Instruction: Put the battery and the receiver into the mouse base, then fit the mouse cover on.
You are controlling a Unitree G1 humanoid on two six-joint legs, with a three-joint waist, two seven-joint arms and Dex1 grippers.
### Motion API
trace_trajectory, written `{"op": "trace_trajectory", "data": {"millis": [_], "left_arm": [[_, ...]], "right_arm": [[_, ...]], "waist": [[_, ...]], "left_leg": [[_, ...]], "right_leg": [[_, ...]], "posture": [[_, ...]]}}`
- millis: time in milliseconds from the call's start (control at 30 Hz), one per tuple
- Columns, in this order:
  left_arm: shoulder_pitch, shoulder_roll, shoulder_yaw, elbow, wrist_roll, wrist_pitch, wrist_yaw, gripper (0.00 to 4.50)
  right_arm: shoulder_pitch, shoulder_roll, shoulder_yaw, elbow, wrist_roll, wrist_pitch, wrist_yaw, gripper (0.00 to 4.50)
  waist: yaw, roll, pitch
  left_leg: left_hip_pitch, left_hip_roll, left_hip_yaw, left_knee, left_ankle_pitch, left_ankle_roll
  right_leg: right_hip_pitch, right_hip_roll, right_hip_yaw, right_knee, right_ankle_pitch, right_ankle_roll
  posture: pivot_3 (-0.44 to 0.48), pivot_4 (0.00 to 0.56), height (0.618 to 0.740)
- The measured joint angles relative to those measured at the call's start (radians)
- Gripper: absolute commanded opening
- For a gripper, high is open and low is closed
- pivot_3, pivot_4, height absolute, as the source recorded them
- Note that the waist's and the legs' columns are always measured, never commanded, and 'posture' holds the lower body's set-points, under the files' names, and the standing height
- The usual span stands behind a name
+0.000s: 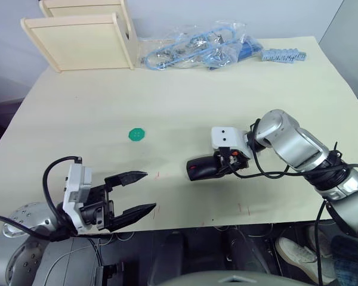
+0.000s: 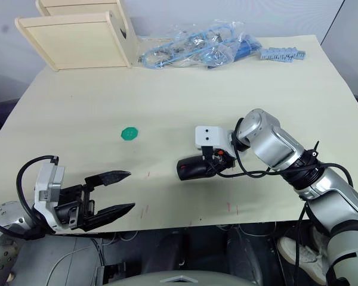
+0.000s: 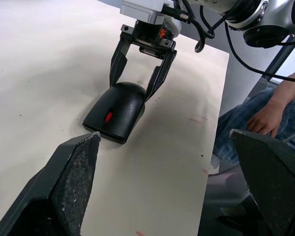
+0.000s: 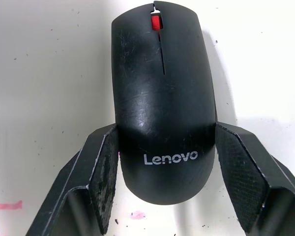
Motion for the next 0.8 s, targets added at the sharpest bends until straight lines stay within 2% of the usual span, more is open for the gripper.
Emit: {"op": "trace_trajectory", "data": {"millis": [567, 600, 700, 800], "left_arm": [[0.0, 0.0, 0.0, 0.0, 0.0, 0.0, 0.0, 4.5], [0.0, 0.0, 0.0, 0.0, 0.0, 0.0, 0.0, 4.5], [0.0, 0.0, 0.0, 0.0, 0.0, 0.0, 0.0, 4.5], [-0.003, 0.0, -0.001, 0.0, 0.0, 0.0, 0.0, 4.5]], "right_arm": [[0.0, 0.0, 0.0, 0.0, 0.0, -0.001, 0.0, 2.59], [0.0, 0.0, 0.0, 0.0, 0.0, -0.001, 0.0, 3.48], [0.0, 0.001, 0.0, 0.0, 0.001, -0.002, 0.0, 4.47], [-0.001, 0.001, 0.0, 0.001, 0.001, -0.002, 0.001, 4.47]], "waist": [[0.0, 0.0, 0.0], [0.0, 0.0, 0.0], [0.0, 0.0, 0.0], [0.0, 0.0, 0.0]], "left_leg": [[0.0, 0.0, 0.0, 0.0, 0.0, 0.0], [0.0, 0.0, 0.0, 0.0, 0.0, 0.0], [0.0, 0.0, 0.0, 0.0, 0.0, 0.0], [0.0, 0.0, 0.0, 0.0, 0.0, 0.0]], "right_leg": [[0.0, 0.0, 0.0, 0.0, 0.0, 0.0], [0.0, 0.0, 0.0, 0.0, 0.0, 0.0], [0.0, 0.0, 0.0, 0.0, 0.0, 0.0], [0.0, 0.0, 0.0, 0.0, 0.0, 0.0]], "posture": [[0.0, 0.15, 0.74], [0.0, 0.15, 0.74], [0.0, 0.15, 0.74], [0.0, 0.15, 0.74]]}}
